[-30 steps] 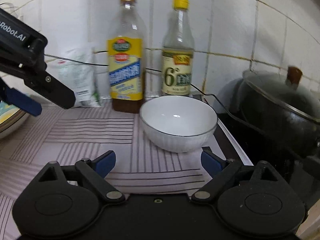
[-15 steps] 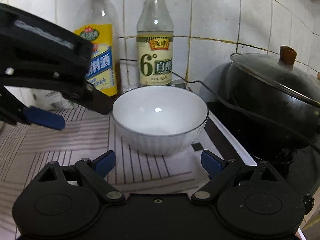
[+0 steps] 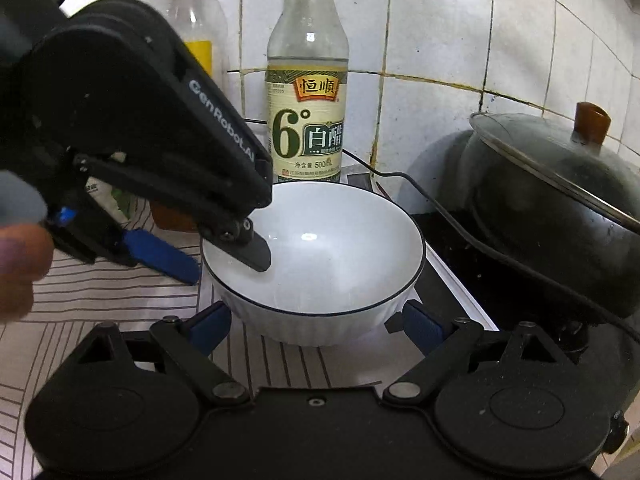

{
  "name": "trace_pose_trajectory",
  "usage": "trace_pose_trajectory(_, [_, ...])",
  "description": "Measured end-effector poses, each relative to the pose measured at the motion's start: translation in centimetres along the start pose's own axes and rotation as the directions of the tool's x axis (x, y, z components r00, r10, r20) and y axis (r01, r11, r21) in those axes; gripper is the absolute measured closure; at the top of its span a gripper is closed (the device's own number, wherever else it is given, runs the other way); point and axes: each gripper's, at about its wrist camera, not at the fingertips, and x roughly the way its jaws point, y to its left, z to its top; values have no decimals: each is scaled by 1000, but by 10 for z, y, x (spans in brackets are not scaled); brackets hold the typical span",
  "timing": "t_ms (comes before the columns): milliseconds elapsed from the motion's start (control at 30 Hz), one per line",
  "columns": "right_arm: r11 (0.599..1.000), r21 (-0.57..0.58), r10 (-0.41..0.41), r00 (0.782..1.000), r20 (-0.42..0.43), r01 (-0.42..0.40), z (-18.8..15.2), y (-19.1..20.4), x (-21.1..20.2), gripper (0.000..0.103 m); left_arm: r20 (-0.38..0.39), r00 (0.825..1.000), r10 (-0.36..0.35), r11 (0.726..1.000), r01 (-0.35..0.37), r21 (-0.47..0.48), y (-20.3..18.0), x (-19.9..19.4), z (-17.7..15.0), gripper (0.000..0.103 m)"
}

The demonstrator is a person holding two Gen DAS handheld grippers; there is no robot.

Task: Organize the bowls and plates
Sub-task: 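Close both grippers on the rim of the small white bowl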

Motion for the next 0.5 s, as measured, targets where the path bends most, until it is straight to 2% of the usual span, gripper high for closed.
trace_pose_trajectory(67, [1000, 2, 5, 1000, -3, -5, -1, -1, 2, 8, 2, 1000, 1, 1000, -1, 2, -2, 5, -1, 80])
trace_pose_trajectory(233, [1000, -7, 15, 1000, -17, -15, 1, -2, 12, 9, 3, 1000, -15, 1000, 15, -25, 1, 11, -8, 89])
trace_pose_trajectory(500, [997, -49, 56, 998, -3, -56, -2, 4, 9, 8, -35, 999, -2, 1000, 1, -11, 9, -1, -15, 88])
